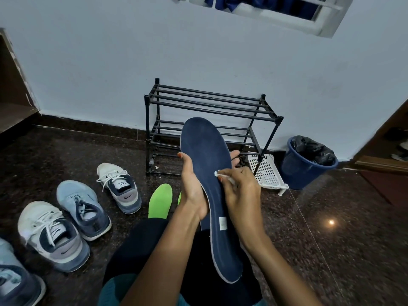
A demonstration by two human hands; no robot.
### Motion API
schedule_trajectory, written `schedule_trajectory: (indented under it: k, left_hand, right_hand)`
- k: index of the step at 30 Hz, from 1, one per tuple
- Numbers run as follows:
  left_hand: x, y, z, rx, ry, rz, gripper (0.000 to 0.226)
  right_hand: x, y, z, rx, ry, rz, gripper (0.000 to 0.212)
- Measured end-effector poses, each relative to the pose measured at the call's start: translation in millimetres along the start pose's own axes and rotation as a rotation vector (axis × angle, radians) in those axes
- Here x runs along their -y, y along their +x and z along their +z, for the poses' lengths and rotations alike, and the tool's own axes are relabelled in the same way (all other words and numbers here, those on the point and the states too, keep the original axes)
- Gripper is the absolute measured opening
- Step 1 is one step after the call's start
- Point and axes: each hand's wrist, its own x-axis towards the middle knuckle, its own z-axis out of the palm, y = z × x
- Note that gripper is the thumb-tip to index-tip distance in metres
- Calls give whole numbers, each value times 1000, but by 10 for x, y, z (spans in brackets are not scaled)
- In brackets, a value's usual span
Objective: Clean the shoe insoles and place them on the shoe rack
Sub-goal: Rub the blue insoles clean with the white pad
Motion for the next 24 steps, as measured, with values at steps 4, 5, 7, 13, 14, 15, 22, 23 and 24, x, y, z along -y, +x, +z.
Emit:
schedule_trajectory:
  k: [4,5,7,13,14,15,22,23,24]
  left_hand:
    - [-16,20,-18,-37,-53,47,97]
    - [-14,20,-16,-38,-54,49,97]
    - [-6,18,-8,-40,-25,38,96]
    - [1,23,-8,-45,14,36,90]
    - [-6,25,-15,-54,1,42,90]
    - [-15,28,-23,-62,-10,51,90]
    - [-18,25,-27,-62,0,60,90]
    - [-15,19,-18,-54,20,54,92]
    - [-11,14,-12,-48,37,46,94]
  right_hand:
    - [63,-110,-20,88,46,1,15]
    - [56,-102,-31,81,38,-2,15]
    - [17,-40,-45,35,1,-5,14]
    - [-20,53,-12,-16,-44,10,15]
    - [-4,26,-6,8,-20,17,15]
    - [18,-1,-8,42,22,34,15]
    - [34,-14,-54,126,82,54,11]
    - [11,20,-48,95,45,41,11]
    - [-17,59,-43,62,8,29,12]
